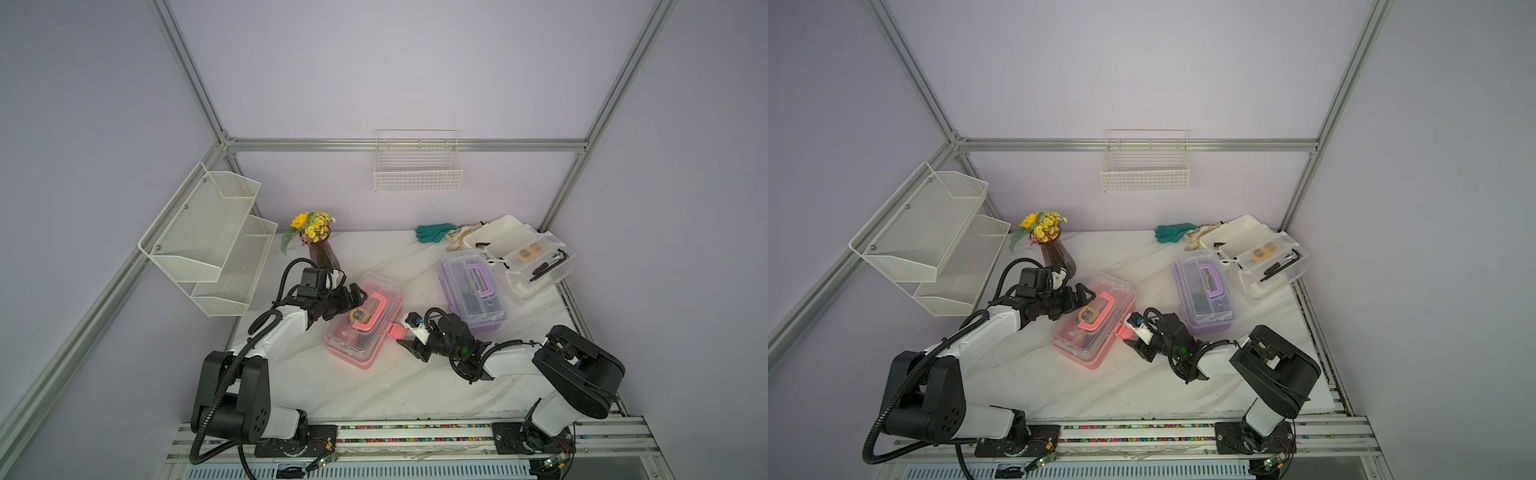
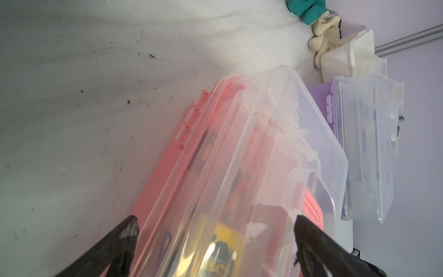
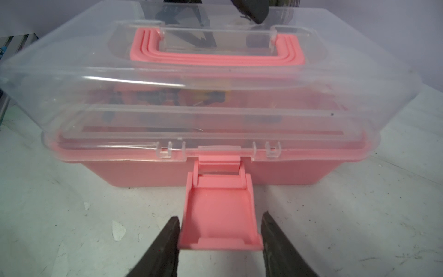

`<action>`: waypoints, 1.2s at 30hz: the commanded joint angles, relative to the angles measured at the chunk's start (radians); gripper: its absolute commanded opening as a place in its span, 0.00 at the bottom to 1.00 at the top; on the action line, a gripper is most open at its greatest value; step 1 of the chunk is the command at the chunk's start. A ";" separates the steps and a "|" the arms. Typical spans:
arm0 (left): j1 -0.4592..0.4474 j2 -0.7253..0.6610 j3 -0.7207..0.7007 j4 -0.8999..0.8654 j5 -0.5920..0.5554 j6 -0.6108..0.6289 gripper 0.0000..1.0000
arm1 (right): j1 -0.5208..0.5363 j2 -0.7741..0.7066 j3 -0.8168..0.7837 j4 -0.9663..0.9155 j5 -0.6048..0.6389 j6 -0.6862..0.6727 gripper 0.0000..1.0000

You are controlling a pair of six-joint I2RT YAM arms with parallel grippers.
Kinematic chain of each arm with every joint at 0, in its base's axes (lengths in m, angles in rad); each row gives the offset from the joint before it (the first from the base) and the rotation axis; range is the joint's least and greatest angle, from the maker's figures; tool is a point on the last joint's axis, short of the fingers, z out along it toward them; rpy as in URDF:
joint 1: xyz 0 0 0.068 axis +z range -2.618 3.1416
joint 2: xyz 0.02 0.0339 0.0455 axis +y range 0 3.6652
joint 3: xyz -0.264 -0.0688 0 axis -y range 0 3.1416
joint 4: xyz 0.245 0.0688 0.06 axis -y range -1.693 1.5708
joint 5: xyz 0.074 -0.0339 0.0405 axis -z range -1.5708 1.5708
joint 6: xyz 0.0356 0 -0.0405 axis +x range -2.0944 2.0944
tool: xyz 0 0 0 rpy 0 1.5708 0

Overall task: Close toolboxes
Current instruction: Fasten the toolbox latch on the toolbox.

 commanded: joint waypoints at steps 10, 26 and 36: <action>-0.010 0.035 -0.022 -0.064 -0.013 0.016 1.00 | 0.000 0.018 0.078 0.136 0.001 0.043 0.53; -0.012 0.034 -0.030 -0.057 -0.008 0.009 1.00 | 0.039 0.173 0.165 0.168 0.012 0.089 0.54; -0.012 0.036 -0.025 -0.057 -0.002 0.010 1.00 | 0.074 0.211 0.196 0.086 0.058 0.070 0.54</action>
